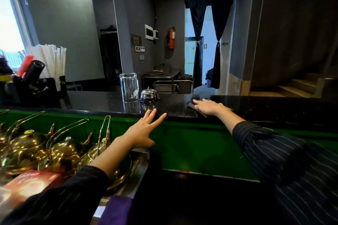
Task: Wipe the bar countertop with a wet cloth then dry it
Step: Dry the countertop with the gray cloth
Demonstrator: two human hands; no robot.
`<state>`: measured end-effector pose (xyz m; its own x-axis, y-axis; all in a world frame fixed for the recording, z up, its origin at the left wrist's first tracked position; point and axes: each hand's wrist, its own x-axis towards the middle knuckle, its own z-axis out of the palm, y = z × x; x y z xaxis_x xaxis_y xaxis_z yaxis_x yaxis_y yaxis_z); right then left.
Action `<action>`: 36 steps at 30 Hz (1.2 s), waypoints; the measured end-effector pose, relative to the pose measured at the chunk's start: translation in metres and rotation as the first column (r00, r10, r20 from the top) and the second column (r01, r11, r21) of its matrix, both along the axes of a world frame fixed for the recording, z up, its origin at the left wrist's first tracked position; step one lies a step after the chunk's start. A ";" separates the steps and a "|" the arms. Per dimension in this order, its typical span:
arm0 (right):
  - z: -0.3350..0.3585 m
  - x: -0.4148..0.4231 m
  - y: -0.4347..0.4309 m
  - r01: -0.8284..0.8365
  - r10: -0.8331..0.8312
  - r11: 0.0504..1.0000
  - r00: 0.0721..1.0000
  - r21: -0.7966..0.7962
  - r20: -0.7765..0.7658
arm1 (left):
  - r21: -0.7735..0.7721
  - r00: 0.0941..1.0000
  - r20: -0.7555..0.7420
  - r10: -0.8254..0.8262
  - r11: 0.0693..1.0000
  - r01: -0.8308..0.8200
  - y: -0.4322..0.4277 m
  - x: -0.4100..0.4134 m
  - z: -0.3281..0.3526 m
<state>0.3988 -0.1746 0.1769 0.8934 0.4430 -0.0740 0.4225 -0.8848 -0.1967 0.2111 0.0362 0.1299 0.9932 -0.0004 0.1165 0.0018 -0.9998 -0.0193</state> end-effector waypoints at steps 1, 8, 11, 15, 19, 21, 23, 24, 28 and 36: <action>0.000 -0.003 0.006 0.070 -0.070 0.997 0.997 -0.020 0.021 | -0.022 1.000 0.015 0.006 1.000 -0.005 -0.001 0.002 -0.001; -0.001 -0.042 0.095 -0.095 0.096 0.995 0.994 -0.018 0.057 | 0.008 0.998 -0.045 0.041 0.999 -0.041 -0.003 0.005 0.006; -0.003 -0.048 0.094 -0.345 0.345 0.938 0.939 -0.025 0.009 | -0.021 0.996 -0.070 0.048 0.999 -0.049 -0.002 0.004 0.014; 0.001 -0.022 0.031 -0.317 0.319 0.948 0.944 0.032 -0.083 | -0.060 0.998 -0.051 0.045 0.997 -0.048 -0.007 0.003 0.020; -0.004 -0.010 -0.017 0.136 -0.136 0.991 0.988 -0.003 0.079 | -0.043 0.987 -0.071 0.144 0.988 -0.147 -0.027 0.007 0.021; -0.008 -0.026 -0.003 0.264 -0.262 0.964 0.954 0.007 0.144 | -0.041 0.980 -0.060 0.187 0.981 -0.190 -0.045 0.015 0.026; -0.012 -0.044 0.012 0.186 -0.186 0.982 0.967 0.018 0.172 | -0.015 0.987 0.000 0.159 0.987 -0.159 -0.071 0.027 0.031; -0.014 -0.050 0.014 0.102 -0.103 0.995 0.977 0.016 0.188 | -0.028 0.990 0.040 0.136 0.990 -0.135 -0.085 0.034 0.033; -0.018 -0.047 -0.031 -0.042 0.042 0.999 0.973 -0.002 0.226 | -0.099 0.995 0.067 0.077 0.993 -0.070 -0.133 0.058 0.032; -0.012 0.003 -0.212 0.200 -0.204 0.979 0.969 0.044 0.136 | 0.072 0.996 0.000 0.090 0.993 -0.090 -0.168 0.073 0.007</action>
<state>0.4014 -0.3861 0.1649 0.9653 0.2523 0.0676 0.2605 -0.9493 -0.1759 0.2838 -0.1322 0.1372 0.9899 0.0804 0.1164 0.0912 -0.9917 -0.0907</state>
